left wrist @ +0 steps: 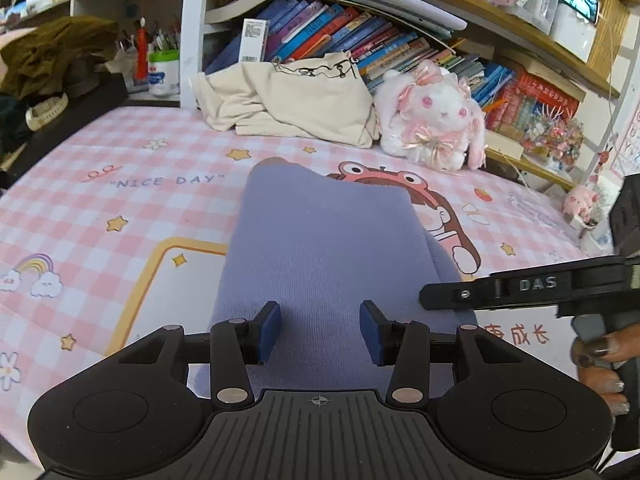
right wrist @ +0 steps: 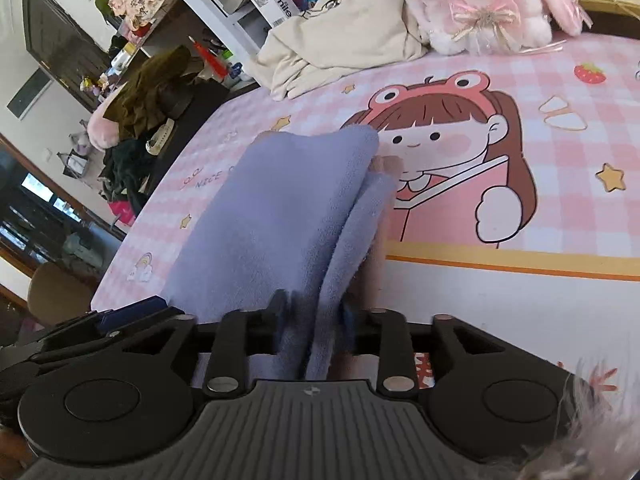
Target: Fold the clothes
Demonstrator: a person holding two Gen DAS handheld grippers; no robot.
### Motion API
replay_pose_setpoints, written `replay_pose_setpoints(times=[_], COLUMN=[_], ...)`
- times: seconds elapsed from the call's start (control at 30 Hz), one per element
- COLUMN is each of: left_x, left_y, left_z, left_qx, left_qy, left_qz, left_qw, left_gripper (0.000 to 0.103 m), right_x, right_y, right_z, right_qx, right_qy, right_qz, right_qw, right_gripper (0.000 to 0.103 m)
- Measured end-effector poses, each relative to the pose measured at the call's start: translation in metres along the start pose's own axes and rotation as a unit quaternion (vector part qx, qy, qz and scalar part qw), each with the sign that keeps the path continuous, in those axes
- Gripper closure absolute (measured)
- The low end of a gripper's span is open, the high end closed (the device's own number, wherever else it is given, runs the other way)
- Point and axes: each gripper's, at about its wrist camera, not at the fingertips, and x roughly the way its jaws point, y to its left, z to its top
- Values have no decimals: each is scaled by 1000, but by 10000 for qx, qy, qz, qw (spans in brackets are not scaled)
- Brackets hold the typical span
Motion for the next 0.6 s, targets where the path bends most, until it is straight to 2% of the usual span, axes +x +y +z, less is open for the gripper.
replay_pose_setpoints(times=[0.1,0.2,0.27,0.5,0.6], left_x=[-8,-15,-17,-15,-8], left_y=[-1,0,1,11,21], left_z=[4,8,11,13,16], left_qx=[12,-9,-7,14,-31], left_qy=[-128,-215,-230,-102,3], left_qz=[115,188,215,303,328], left_qw=[9999,9996,9995,9995,9995], left_gripper=[40,33,30,19,18], right_x=[-8,-20,-26,-21,-20], right_y=[-4,-4,-5,-5,-6], right_z=[-3,-7,-11,-21,-24], right_qx=[148,148,131,-33,42], right_qy=[-2,-8,-8,260,265], right_qz=[78,10,-52,-386,-429], right_qw=[9999,9999,9999,9989,9987], right_gripper=[55,45,34,27,24])
